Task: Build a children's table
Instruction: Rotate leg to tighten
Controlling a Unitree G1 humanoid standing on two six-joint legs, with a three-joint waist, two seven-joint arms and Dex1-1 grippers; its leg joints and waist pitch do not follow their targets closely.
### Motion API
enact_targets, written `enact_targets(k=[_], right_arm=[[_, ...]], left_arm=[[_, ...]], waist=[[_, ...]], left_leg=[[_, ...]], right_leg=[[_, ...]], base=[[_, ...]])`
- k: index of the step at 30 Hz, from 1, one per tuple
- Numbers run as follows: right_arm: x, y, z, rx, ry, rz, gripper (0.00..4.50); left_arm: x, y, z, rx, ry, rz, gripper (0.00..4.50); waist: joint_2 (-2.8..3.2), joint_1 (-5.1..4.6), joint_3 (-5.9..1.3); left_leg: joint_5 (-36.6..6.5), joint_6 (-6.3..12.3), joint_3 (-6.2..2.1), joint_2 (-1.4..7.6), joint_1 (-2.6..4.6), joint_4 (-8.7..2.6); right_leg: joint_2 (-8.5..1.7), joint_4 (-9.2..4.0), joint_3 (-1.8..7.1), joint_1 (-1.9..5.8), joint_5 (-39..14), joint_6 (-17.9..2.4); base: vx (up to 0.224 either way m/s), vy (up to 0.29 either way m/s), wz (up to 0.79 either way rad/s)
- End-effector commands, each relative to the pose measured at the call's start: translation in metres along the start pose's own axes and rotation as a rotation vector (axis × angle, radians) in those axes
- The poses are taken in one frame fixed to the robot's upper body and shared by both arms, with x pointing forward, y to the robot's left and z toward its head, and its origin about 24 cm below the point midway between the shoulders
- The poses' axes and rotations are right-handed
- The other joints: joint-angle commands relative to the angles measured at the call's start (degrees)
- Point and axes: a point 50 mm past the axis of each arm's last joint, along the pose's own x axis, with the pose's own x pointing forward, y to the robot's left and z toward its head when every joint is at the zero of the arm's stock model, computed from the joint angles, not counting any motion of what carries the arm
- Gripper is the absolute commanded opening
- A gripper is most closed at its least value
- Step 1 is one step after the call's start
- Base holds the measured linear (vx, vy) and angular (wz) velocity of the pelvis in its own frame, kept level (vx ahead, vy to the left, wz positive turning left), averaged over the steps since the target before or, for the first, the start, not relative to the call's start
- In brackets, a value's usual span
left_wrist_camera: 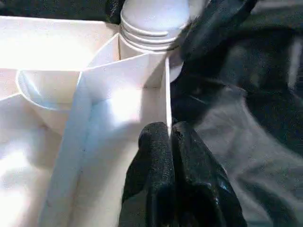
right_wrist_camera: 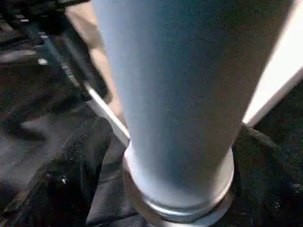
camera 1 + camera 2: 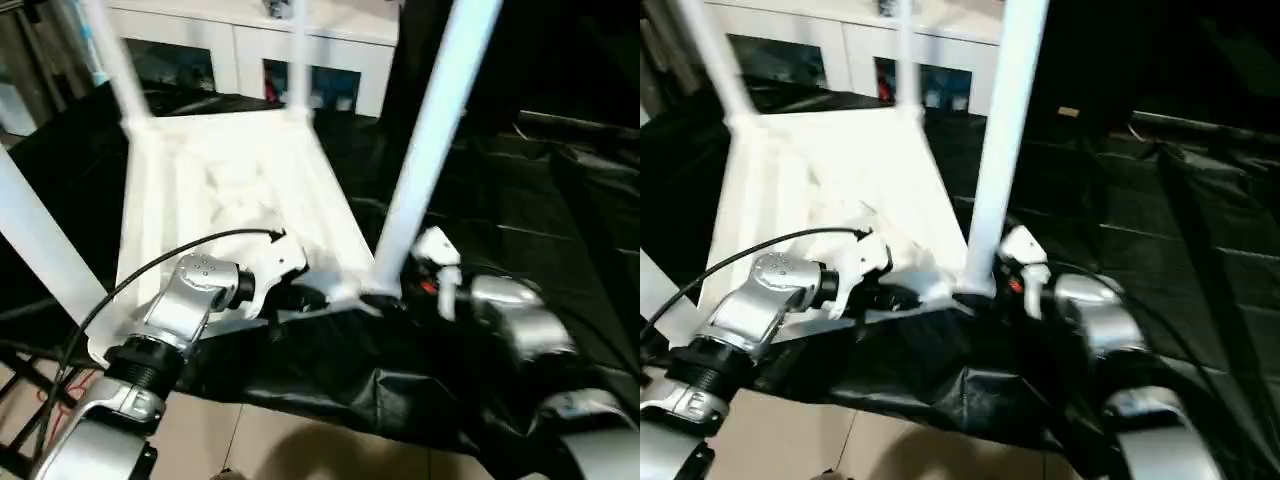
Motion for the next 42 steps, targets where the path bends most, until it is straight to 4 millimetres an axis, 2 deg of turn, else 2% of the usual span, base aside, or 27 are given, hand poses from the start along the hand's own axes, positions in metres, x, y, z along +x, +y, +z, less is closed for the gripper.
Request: enact_targets(k=[1,3,8,14,18,20,22,23,24,25,26,28,33,34,36,38,39,42], right_arm=[[0.011,0.014,-0.004,0.017,0.024,0.139,3.93],[0.011,0.016,-0.005,0.026,0.031,0.163,3.77],[0.014,0.020,-0.006,0.038,0.025,0.178,3.36],[0.015,0.022,-0.008,0.058,0.010,0.181,2.92],[0.015,0.023,-0.010,0.070,-0.005,0.151,2.81],[0.019,0.020,-0.011,0.084,-0.026,0.069,2.79],[0.026,0.008,-0.014,0.109,-0.041,-0.161,2.77],[0.027,0.008,-0.014,0.110,-0.042,-0.172,2.76],[0.031,0.002,-0.015,0.178,-0.063,-0.289,2.75],[0.033,0.001,-0.016,0.202,-0.071,-0.307,2.75],[0.034,0.001,-0.016,0.208,-0.073,-0.317,2.75],[0.042,0.000,-0.017,0.248,-0.066,-0.400,2.75],[0.067,0.015,-0.011,0.227,-0.098,-0.372,2.75],[0.070,0.017,-0.009,0.218,-0.104,-0.361,3.10],[0.073,0.018,-0.005,0.202,-0.116,-0.348,3.45],[0.072,0.017,-0.003,0.188,-0.122,-0.334,3.52],[0.067,0.015,-0.001,0.153,-0.111,-0.310,3.81],[0.060,0.016,-0.002,0.092,-0.067,-0.216,3.93]], left_arm=[[0.006,-0.003,0.001,0.011,0.016,-0.052,0.00],[0.005,-0.003,0.000,0.012,0.017,-0.069,0.00],[0.002,-0.004,-0.001,0.012,0.022,-0.087,0.00],[0.002,-0.004,-0.002,0.011,0.023,-0.088,0.00],[0.003,-0.004,-0.001,0.006,0.016,-0.068,0.00],[0.006,-0.003,0.001,-0.005,0.003,-0.028,0.00],[0.014,-0.003,0.005,-0.021,-0.017,0.028,0.00],[0.014,-0.003,0.005,-0.022,-0.018,0.030,0.00],[0.020,-0.004,0.008,-0.033,-0.033,0.051,0.00],[0.022,-0.004,0.009,-0.037,-0.036,0.063,0.00],[0.023,-0.004,0.009,-0.038,-0.037,0.067,0.00],[0.030,-0.003,0.013,-0.042,-0.047,0.103,0.00],[0.045,-0.008,0.025,-0.060,-0.092,0.121,0.00],[0.047,-0.009,0.026,-0.059,-0.095,0.117,0.00],[0.048,-0.011,0.026,-0.053,-0.092,0.112,0.00],[0.047,-0.011,0.025,-0.049,-0.086,0.109,0.00],[0.044,-0.011,0.023,-0.041,-0.081,0.101,0.00],[0.038,-0.010,0.020,-0.033,-0.080,0.089,0.00]], waist=[[0.48,0.02,-3.19],[0.56,0.21,-3.21],[0.60,0.28,-3.32],[0.55,0.30,-3.28],[0.55,0.41,-3.30],[0.51,0.35,-3.23],[0.48,-0.24,-2.94],[0.72,-0.33,-2.92],[0.46,-0.59,-2.85],[0.47,-1.06,-2.81],[0.64,-1.25,-2.82],[0.59,-1.94,-2.85],[0.74,-2.23,-2.97],[0.73,-2.28,-2.98],[0.81,-2.33,-2.94],[0.92,-2.34,-2.95],[0.80,-2.35,-3.02],[0.81,-2.31,-3.16]], left_leg=[[-13.55,2.55,-0.12,1.51,0.36,-3.51],[-13.47,2.28,-0.10,1.61,0.54,-3.53],[-12.25,1.94,-0.12,1.54,0.43,-3.51],[-12.91,1.75,-0.08,1.57,0.47,-3.55],[-12.61,1.81,-0.07,1.58,0.52,-3.54],[-12.95,1.63,-0.06,1.54,0.48,-3.56],[-15.62,0.37,-0.28,1.47,0.54,-3.90],[-16.26,-0.30,-0.41,1.43,0.73,-3.96],[-17.44,-0.74,-0.57,1.23,0.67,-4.04],[-17.73,-1.07,-0.74,1.22,0.47,-4.20],[-18.01,-1.17,-0.81,1.20,0.49,-4.21],[-18.16,-0.95,-0.71,1.17,0.49,-4.15],[-18.23,-0.18,-0.62,1.13,0.51,-4.00],[-18.04,-0.05,-0.64,1.15,0.40,-4.04],[-18.27,0.05,-0.64,1.16,0.42,-4.10],[-18.62,0.14,-0.64,1.20,0.50,-4.06],[-17.96,0.39,-0.58,1.18,0.39,-4.03],[-16.49,1.15,-0.53,1.21,0.24,-3.88]], right_leg=[[-2.92,-3.95,1.96,2.78,-8.83,-14.00],[-3.00,-3.97,1.98,2.65,-9.14,-13.94],[-2.95,-3.75,1.96,2.71,-7.42,-13.98],[-3.04,-3.93,1.99,2.70,-8.76,-13.68],[-3.05,-3.88,1.99,2.65,-8.21,-13.72],[-3.07,-3.94,2.03,2.61,-8.84,-13.61],[-3.32,-4.45,2.11,2.30,-14.01,-12.57],[-3.45,-4.63,2.09,2.17,-16.02,-12.19],[-3.43,-5.03,2.04,2.28,-19.62,-10.82],[-3.38,-5.14,2.04,2.28,-21.40,-9.97],[-3.32,-5.20,2.01,2.25,-21.85,-9.69],[-3.08,-5.31,2.09,2.03,-20.46,-9.73],[-3.00,-5.22,2.10,2.00,-18.07,-10.46],[-2.97,-5.14,2.09,2.07,-17.44,-10.64],[-2.96,-5.17,2.07,2.05,-17.25,-10.76],[-2.99,-5.18,2.09,2.01,-17.20,-10.88],[-2.95,-5.08,2.14,2.13,-15.96,-11.12],[-2.83,-4.71,2.13,2.42,-12.44,-11.86]], base=[[0.000,0.000,0.00],[0.000,0.000,0.00],[0.000,0.000,0.00],[0.000,0.000,0.00],[0.000,0.000,0.00],[0.000,0.000,0.00],[0.000,0.000,0.00],[0.000,0.000,0.00],[0.000,0.000,0.00],[0.000,0.000,0.00],[0.000,0.000,0.00],[0.000,0.000,0.00],[0.000,0.000,0.00],[0.000,0.000,0.00],[0.000,0.000,0.00],[0.000,0.000,0.00],[0.000,0.000,0.00],[0.000,0.000,0.00]])
